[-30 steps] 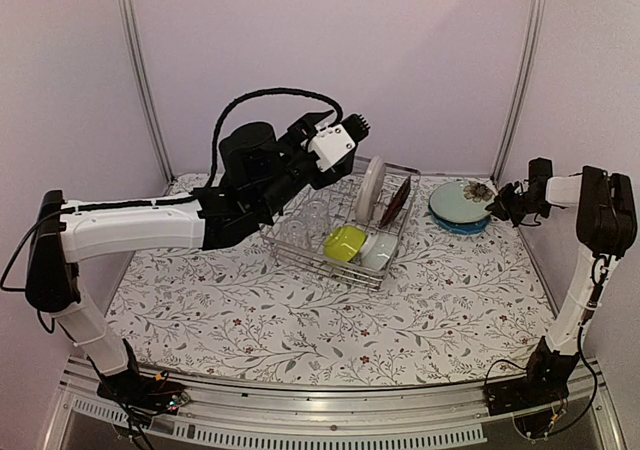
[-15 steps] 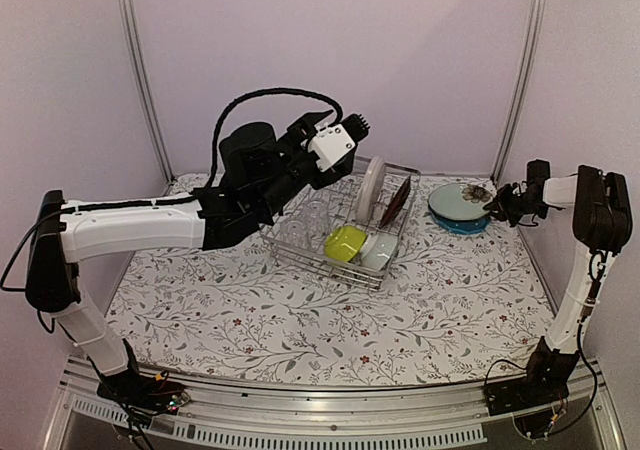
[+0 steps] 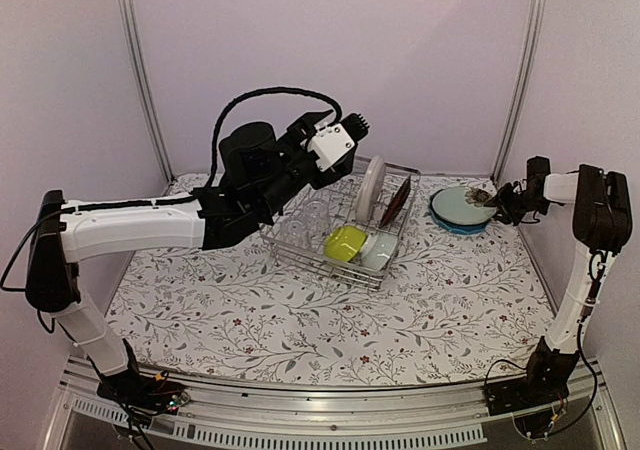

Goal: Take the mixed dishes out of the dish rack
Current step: Place the plate with another plate, then grab the plate from the dish rack.

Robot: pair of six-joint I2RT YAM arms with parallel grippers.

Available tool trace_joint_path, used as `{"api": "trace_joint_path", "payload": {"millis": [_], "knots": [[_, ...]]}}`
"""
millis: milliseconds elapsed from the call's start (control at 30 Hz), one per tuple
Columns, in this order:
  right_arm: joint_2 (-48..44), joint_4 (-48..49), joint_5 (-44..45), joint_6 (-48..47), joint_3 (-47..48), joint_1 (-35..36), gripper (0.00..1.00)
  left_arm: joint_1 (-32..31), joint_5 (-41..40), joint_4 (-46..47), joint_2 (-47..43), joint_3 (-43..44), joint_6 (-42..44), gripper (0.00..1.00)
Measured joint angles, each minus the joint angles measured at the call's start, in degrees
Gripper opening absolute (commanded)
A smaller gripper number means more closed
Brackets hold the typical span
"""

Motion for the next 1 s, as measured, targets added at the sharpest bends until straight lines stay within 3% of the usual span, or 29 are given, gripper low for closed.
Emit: {"api": "trace_joint_path", "payload": {"millis": [133, 400, 733, 1000], "knots": [[0.0, -3.45, 2.89, -2.47, 2.23, 0.66, 0.45, 0.0, 0.07, -0.02, 0.0, 0.0, -0.2, 0.71], [0.0, -9.07, 9.27, -6.95, 4.5, 2.29, 0.45, 0.0, 0.2, 0.0, 0.0, 0.0, -0.37, 0.71], [0.0, -12.39, 14.27, -9.81, 6.71, 2.49, 0.31, 0.26, 1.09, 0.0, 0.0, 0.0, -0.61, 0.71], [0.39, -12.72, 14.93, -10.21, 7.39, 2.49, 0.26, 0.63, 1.25, -0.42, 0.02, 0.15, -1.57, 0.71]]}}
